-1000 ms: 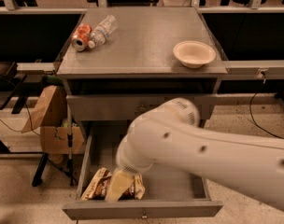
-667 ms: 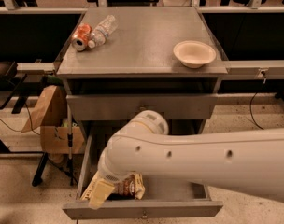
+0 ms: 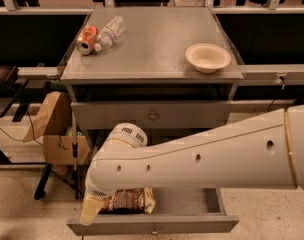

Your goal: Pick brown chip bag from middle drawer and place on counter

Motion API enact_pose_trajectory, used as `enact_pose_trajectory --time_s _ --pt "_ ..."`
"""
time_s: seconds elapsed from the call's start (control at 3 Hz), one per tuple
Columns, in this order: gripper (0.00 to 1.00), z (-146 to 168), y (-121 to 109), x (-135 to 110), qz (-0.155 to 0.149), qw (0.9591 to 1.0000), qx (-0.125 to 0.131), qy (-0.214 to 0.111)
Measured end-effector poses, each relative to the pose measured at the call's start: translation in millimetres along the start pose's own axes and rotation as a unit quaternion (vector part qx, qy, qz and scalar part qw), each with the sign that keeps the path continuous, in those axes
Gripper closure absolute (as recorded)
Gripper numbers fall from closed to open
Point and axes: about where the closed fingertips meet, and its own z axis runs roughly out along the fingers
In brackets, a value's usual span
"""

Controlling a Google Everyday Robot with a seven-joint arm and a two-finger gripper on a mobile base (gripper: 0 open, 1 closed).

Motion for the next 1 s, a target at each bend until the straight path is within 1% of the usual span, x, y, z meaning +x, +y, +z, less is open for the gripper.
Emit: enact_pose_trajectory --time_s 0.33,0.67,1.0 --pt "0.00 10 -13 21 0.031 0.9992 0.005 0.026" --pt "0.00 17 -39 67 0.087 0.9951 0.017 0.042" --pt "0.00 28 -68 105 0.131 0.9899 0.027 0.047"
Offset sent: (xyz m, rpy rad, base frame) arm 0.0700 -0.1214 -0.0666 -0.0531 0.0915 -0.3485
